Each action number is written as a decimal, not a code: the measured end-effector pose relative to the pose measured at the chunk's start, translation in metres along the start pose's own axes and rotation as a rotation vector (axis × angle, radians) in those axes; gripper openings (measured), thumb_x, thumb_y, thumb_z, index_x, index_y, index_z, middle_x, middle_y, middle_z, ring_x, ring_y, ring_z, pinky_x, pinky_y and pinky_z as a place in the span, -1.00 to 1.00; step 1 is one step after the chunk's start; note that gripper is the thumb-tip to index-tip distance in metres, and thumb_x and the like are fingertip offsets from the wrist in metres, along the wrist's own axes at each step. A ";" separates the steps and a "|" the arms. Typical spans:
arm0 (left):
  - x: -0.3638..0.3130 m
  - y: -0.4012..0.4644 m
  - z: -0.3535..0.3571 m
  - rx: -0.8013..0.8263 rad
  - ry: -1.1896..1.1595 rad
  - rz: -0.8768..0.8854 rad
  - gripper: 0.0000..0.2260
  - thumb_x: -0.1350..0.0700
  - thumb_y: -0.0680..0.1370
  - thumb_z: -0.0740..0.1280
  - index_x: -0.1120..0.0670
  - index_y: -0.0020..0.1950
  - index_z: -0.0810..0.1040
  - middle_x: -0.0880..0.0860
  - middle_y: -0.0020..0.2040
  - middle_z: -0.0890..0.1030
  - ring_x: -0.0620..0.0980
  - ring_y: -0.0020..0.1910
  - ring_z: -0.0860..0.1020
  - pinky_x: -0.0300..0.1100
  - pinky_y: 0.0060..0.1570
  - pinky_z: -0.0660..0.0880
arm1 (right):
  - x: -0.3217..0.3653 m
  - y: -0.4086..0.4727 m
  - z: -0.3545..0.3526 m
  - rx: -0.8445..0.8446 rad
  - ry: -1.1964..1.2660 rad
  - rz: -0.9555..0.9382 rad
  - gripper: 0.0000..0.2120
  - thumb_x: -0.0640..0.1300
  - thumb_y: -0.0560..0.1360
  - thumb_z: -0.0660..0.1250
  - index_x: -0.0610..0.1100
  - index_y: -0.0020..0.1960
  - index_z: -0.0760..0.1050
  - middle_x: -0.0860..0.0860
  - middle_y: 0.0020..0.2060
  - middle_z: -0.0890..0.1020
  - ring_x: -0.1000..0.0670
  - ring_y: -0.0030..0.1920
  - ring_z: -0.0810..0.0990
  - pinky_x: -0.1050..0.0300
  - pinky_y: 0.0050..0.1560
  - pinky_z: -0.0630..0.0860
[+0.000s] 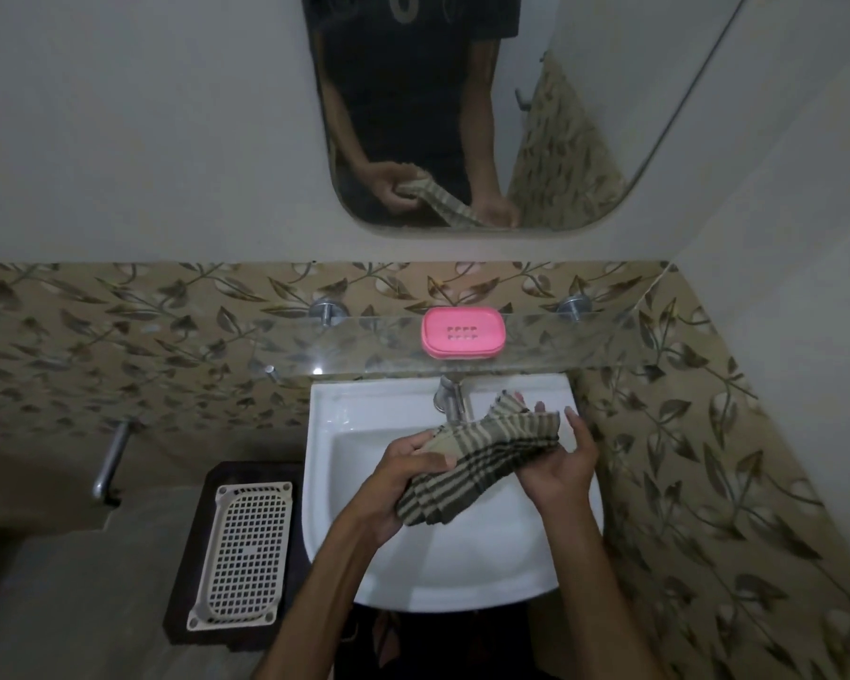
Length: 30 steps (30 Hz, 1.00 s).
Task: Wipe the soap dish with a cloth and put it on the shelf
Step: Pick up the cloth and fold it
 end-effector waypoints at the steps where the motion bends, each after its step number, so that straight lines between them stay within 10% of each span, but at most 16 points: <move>1: 0.000 0.001 -0.004 -0.017 0.028 -0.022 -0.54 0.23 0.38 0.51 0.27 0.27 0.64 0.27 -0.02 0.68 0.13 -0.25 0.69 -0.16 -0.37 0.60 | -0.003 0.001 -0.005 -0.028 -0.061 0.059 -0.56 -0.02 0.51 0.43 -0.18 0.32 0.48 -0.24 0.29 0.62 -0.29 0.26 0.62 -0.22 0.40 0.46; 8: -0.006 -0.002 -0.040 -0.062 0.226 -0.111 -0.52 0.11 0.29 0.58 0.26 0.17 0.69 0.26 -0.08 0.69 0.11 -0.31 0.65 -0.18 -0.42 0.56 | 0.015 0.002 -0.020 -0.083 -0.486 0.079 -0.42 -0.36 0.43 0.39 -0.24 0.45 0.46 -0.25 0.16 0.70 -0.20 0.02 0.72 0.02 -0.08 0.72; 14: 0.002 -0.003 -0.046 -0.033 0.083 -0.129 -0.46 0.24 0.35 0.52 0.33 0.32 0.59 0.28 -0.01 0.69 0.12 -0.24 0.69 -0.17 -0.35 0.59 | 0.006 -0.004 -0.041 -0.025 -0.362 0.249 -0.51 0.10 0.56 0.44 -0.26 0.30 0.63 -0.23 0.26 0.66 -0.23 0.23 0.64 -0.16 0.22 0.62; 20: 0.029 -0.008 -0.080 -0.262 0.157 -0.258 -0.49 0.20 0.21 0.60 0.27 0.15 0.70 0.29 0.00 0.70 0.14 -0.16 0.68 -0.14 -0.25 0.60 | 0.012 0.005 -0.048 -0.124 -0.803 0.145 -0.67 -0.37 0.51 0.41 -0.23 0.26 0.57 -0.17 0.11 0.70 -0.16 0.14 0.66 -0.09 0.09 0.64; 25: 0.038 -0.012 -0.089 -0.424 0.068 -0.208 -0.40 0.21 0.15 0.64 0.19 0.19 0.69 0.22 0.06 0.73 0.13 -0.02 0.70 -0.07 -0.04 0.63 | 0.029 0.008 -0.042 -0.023 -0.880 0.123 -0.75 -0.43 0.45 0.38 -0.33 0.13 0.59 -0.19 -0.04 0.73 -0.15 -0.06 0.74 0.01 -0.11 0.69; 30: 0.062 -0.019 -0.081 -0.683 -0.204 -0.012 -0.56 0.38 0.34 0.52 0.27 0.22 0.65 0.24 0.01 0.70 0.18 -0.04 0.66 -0.07 -0.19 0.62 | 0.028 0.015 -0.054 -0.065 -0.912 0.189 -0.62 -0.36 0.48 0.40 -0.27 0.29 0.56 -0.20 0.14 0.68 -0.22 0.16 0.65 -0.09 0.16 0.60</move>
Point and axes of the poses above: each hand's wrist, its own y-axis towards the middle knuckle, its own z-axis out of the palm, x = y × z, the point moved 5 cm from there along y, towards the middle knuckle
